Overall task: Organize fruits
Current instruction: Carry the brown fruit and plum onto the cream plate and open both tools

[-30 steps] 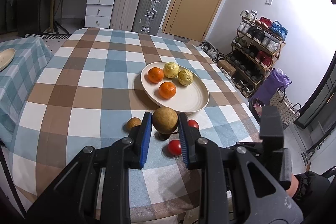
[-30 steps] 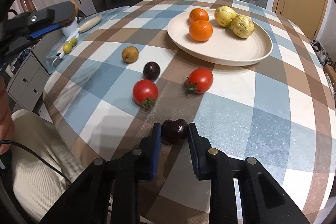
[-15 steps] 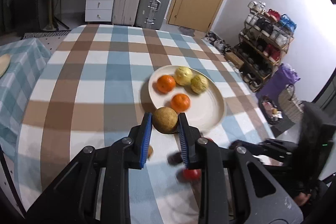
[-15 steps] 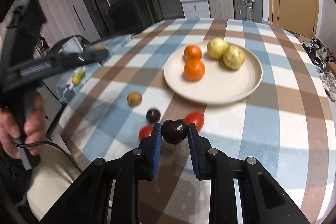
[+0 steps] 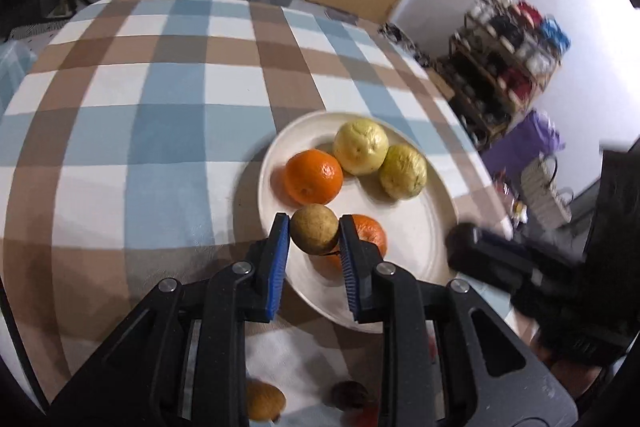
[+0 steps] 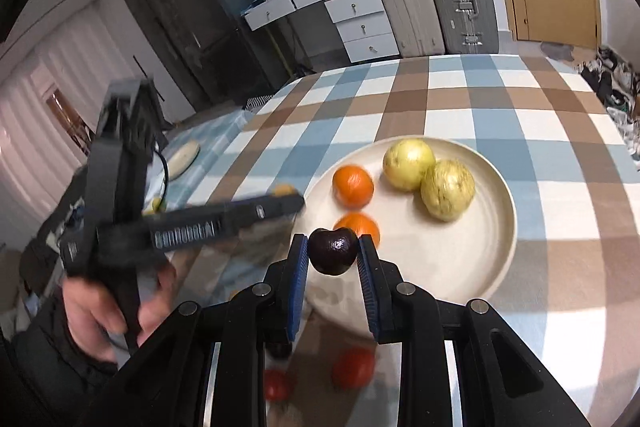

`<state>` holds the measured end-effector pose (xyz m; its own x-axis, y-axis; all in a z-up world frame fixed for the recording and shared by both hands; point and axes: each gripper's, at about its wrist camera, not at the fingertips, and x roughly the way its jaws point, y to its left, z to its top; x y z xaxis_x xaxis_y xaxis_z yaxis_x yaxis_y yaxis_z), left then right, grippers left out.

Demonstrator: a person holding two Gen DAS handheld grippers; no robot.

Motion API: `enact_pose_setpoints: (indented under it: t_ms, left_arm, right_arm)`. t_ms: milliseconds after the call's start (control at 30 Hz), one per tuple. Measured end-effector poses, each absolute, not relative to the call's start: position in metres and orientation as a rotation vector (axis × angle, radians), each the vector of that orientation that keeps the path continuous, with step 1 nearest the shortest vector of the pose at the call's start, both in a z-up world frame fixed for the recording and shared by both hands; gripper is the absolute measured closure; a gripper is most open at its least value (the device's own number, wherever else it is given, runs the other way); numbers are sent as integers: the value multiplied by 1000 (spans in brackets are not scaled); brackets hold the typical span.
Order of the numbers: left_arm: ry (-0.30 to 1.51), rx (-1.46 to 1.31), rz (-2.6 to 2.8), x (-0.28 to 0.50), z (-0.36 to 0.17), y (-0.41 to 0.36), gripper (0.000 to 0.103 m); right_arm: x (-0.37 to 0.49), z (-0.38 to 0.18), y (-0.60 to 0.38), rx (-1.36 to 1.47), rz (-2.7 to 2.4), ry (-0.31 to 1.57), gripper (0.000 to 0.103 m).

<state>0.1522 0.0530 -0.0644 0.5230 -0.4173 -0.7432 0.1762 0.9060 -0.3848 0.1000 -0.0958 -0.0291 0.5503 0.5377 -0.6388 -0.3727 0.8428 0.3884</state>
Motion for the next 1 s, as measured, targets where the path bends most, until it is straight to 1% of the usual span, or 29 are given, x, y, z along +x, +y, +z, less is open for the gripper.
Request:
enact_pose_setpoints:
  t_ms: [300,433,900,933,967,1000]
  left_arm:
    - [968,-201,-367,169,-76,40,81]
    - [993,-230,-368,172,-79,42,81]
    - [972,-284,-392,169,-75,47,81]
    - [972,-281,-387,169,-75,47,78]
    - [976,-275,-375,170,-76,48,72]
    - [976,-283,-372,170,-76,50,70]
  right_arm:
    - [154,-37,-83,226,499,841,77]
    - [163,-44,-85,241,473,852,77]
    - [168,-61,-83,301,453,896,76]
    - [168,-60,-82,294,452,892,74]
    - [167,-60,-82,295,452,890,68]
    - [167,-60,-84,300,446,889,64]
